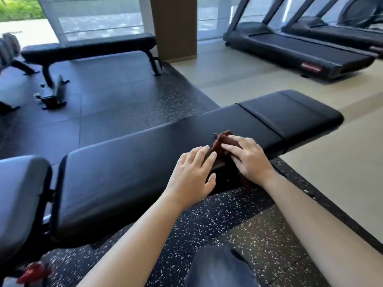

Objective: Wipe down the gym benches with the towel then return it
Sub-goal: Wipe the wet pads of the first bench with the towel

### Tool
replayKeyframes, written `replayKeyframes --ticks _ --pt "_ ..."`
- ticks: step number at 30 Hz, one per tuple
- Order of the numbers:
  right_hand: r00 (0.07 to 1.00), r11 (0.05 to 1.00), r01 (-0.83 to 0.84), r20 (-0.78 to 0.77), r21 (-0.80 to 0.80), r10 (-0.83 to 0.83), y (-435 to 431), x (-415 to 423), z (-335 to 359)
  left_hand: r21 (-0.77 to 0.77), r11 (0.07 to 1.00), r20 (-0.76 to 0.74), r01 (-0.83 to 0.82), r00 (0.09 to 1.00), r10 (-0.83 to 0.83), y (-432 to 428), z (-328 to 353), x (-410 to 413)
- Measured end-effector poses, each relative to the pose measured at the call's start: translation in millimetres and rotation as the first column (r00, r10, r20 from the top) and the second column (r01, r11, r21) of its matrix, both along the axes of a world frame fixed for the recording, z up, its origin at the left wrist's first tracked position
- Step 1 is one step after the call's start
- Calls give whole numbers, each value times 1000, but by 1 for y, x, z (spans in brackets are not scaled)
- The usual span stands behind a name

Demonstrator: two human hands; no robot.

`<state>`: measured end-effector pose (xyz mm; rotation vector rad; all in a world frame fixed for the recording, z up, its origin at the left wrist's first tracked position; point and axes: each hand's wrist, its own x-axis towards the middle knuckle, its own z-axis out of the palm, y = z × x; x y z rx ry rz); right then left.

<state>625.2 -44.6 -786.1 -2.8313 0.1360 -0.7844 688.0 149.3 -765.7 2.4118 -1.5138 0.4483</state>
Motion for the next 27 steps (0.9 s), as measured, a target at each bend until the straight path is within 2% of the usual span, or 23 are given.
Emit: replayKeyframes --ticks 6,8,10,12,14,17,21,27 --pt "988 992 106 105 73 -113 -30 -1 -7 -23 998 -23 65 998 -65 -80 -2 -12" --pt "962 971 173 185 163 -202 -36 -5 -12 -45 995 -7 86 996 -87 -99 -2 -16" --pt "872 872 304 256 384 -417 -54 -15 -14 -32 993 43 113 993 -112 -117 0 -18" --pt "734 681 375 247 629 -633 -80 -31 -13 -13 987 95 163 982 -161 -139 2 -19" --pt "632 523 378 200 763 -749 -102 -45 -10 33 977 109 211 971 -213 -162 5 -21" --pt "594 435 357 158 827 -789 -121 -55 -6 137 958 127 253 954 -270 -198 6 -21" --pt "604 389 311 135 867 -785 -138 -55 -9 243 938 173 247 940 -293 -238 -1 -17" --pt "545 358 316 140 879 -826 -174 -47 -15 357 888 139 290 923 -358 -277 -16 -12"
